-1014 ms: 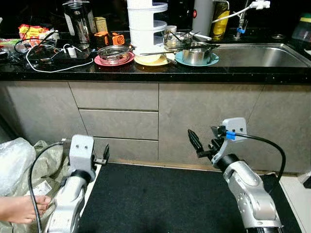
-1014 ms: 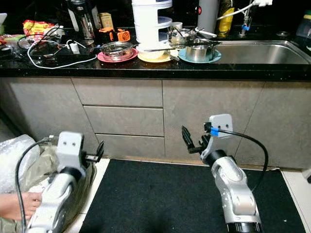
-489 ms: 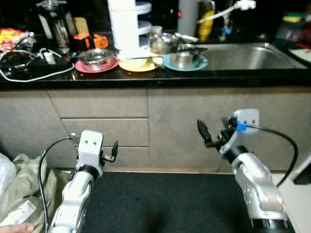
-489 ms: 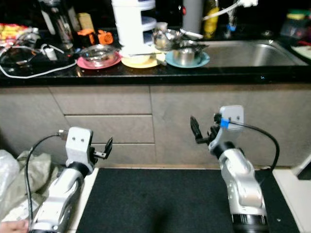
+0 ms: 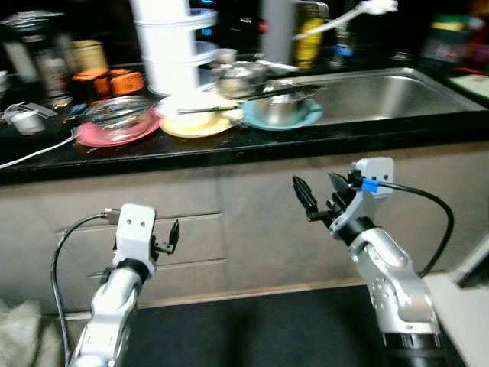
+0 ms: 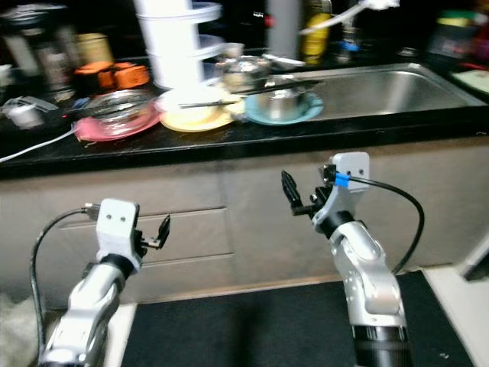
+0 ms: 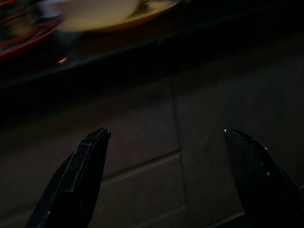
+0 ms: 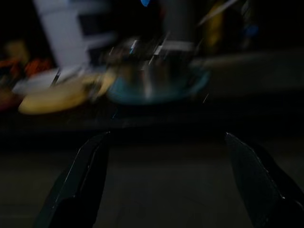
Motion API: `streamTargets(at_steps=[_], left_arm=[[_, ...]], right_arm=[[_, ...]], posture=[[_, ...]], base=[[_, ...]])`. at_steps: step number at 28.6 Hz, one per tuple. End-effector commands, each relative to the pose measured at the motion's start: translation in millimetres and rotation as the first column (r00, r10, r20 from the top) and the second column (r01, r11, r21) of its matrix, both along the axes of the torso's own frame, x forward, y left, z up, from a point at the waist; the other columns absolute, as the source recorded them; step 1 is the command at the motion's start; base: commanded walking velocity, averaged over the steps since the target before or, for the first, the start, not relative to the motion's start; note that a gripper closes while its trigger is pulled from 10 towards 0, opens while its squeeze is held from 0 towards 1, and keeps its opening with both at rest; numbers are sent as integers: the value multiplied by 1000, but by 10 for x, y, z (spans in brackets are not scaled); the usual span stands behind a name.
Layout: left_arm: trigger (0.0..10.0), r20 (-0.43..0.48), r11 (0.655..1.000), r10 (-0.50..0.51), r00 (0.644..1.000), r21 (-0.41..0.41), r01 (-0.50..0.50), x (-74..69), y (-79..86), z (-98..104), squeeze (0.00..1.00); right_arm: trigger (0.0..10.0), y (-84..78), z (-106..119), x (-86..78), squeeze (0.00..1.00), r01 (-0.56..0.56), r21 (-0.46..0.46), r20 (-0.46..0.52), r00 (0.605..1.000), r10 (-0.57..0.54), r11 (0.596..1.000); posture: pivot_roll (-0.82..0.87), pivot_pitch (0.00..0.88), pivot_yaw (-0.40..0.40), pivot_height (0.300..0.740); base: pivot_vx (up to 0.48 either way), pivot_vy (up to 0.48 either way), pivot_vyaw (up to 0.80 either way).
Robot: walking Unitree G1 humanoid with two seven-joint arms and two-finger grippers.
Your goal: Kitchen organization
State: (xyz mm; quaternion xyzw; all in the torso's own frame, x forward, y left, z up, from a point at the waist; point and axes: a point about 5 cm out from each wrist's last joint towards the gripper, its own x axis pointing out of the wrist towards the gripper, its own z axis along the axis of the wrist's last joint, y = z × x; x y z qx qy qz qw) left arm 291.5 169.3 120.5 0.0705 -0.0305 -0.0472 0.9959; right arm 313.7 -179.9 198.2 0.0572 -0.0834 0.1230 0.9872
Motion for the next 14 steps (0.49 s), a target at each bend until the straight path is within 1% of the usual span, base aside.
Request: streamTargets(at_steps=[1, 3, 6, 10, 11, 13, 14], left_arm=[[10000, -26, 1000, 17, 1000, 4, -17, -34, 64, -43, 0], [10000, -28, 1000, 14, 1000, 3, -14, -35, 57, -46, 0], [10000, -32, 1000, 5, 999, 2, -5, -42, 32, -56, 0], [10000, -35, 1000, -3, 999, -1, 2, -54, 13, -64, 0], [10000, -36, 1000, -14, 999, -10, 13, -63, -1, -65, 0], [10000, -50, 999, -35, 998, -43, 33, -81, -38, -74, 0], [10000, -50, 999, -35, 998, -43, 33, -81, -38, -74, 0]], right_arm=[[10000, 89, 28, -4, 0, -33, 18, 14, 999, 33, 999], [10000, 97, 46, -3, 0, -38, 19, 22, 999, 38, 999], [10000, 92, 72, 5, 0, -43, 55, 31, 999, 41, 998], [10000, 66, 65, 6, 0, -38, 78, 26, 999, 36, 996], [10000, 56, 65, 6, 0, -35, 84, 26, 999, 33, 996], [10000, 42, 75, 5, 0, -34, 90, 27, 999, 31, 995], [10000, 42, 75, 5, 0, -34, 90, 27, 999, 31, 995]], posture=[[-75, 0, 27, 740], [-75, 0, 28, 740], [-72, 0, 26, 740], [-70, 0, 24, 740], [-70, 0, 24, 740], [-68, 0, 23, 740], [-68, 0, 23, 740]], base=[[480, 0, 0], [480, 0, 0], [480, 0, 0], [480, 0, 0], [304, 0, 0], [0, 0, 0], [0, 0, 0]])
